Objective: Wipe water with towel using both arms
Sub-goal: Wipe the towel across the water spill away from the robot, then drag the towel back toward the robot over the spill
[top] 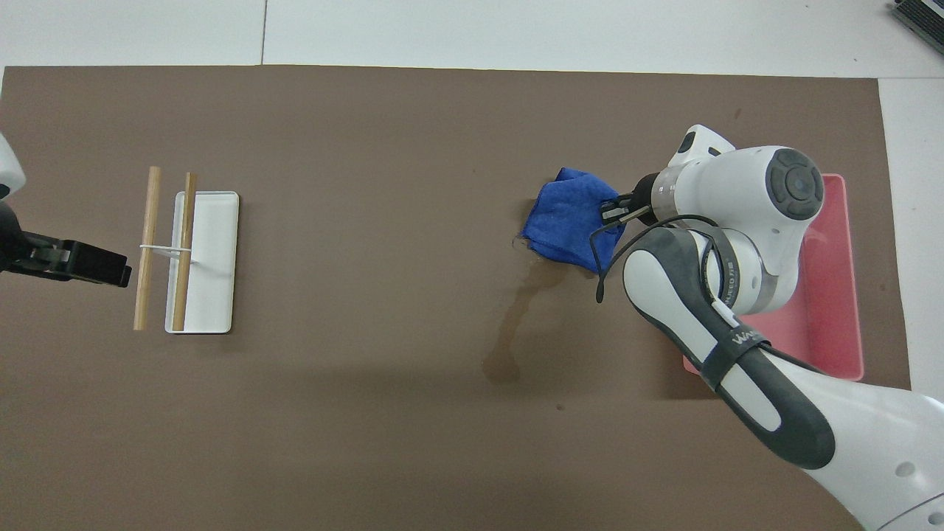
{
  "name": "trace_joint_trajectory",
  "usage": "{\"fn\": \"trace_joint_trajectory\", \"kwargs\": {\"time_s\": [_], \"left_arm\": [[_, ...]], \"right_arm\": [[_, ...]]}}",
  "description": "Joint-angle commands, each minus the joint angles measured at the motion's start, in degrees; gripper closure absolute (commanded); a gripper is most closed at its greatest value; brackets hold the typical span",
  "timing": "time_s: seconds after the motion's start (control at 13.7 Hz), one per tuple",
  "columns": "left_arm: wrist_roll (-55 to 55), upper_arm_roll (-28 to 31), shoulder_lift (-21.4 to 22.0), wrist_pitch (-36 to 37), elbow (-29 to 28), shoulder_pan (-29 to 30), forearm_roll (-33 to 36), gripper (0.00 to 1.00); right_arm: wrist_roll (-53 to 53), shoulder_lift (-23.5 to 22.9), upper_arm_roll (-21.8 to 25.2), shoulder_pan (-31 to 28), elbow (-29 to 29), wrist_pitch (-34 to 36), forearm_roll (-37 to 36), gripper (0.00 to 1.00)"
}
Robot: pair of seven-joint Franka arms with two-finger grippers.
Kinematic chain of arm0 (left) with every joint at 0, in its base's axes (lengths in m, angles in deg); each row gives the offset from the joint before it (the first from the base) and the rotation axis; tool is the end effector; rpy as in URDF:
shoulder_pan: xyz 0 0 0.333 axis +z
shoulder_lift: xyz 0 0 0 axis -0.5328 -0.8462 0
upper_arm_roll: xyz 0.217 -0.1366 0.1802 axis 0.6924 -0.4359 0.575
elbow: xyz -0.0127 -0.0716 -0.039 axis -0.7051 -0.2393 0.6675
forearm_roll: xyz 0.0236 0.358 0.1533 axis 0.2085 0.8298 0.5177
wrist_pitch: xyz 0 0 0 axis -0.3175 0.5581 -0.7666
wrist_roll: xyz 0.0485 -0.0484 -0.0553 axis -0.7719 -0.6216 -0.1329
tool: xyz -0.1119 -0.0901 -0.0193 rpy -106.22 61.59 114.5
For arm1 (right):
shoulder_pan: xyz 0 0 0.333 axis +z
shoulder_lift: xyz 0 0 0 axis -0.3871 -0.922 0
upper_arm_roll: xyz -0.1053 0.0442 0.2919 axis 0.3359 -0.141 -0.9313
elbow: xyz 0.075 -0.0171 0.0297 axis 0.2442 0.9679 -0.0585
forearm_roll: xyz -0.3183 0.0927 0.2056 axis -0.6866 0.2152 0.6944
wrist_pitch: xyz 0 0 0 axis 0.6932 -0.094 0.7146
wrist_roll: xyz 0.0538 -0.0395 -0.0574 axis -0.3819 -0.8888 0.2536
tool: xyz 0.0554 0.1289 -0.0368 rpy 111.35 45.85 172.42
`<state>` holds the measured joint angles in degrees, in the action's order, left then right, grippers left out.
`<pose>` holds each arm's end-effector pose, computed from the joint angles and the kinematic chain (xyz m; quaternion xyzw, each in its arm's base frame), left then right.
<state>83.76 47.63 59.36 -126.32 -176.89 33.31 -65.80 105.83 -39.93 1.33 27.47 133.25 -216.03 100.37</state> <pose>0.5131 -0.0577 0.6049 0.9946 -0.1010 -0.0222 0.0015 0.6357 0.1434 0.3221 -0.9743 -0.1657 -0.1185 0.0962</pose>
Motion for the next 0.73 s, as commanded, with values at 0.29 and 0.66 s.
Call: {"fn": "trace_joint_trajectory", "kwargs": {"time_s": [0.29, 0.66], "left_arm": [[-0.37, 0.36, 1.78, 0.33, -1.75, -0.32, 1.08, 0.00], [-0.37, 0.36, 1.78, 0.33, -1.75, -0.32, 1.08, 0.00]], "right_arm": [[-8.09, 13.36, -0.80, 0.48, 0.28, 17.44, -0.61, 1.00], [-11.88, 19.00, -0.80, 1.81, 0.28, 25.01, -0.52, 1.00]]}}
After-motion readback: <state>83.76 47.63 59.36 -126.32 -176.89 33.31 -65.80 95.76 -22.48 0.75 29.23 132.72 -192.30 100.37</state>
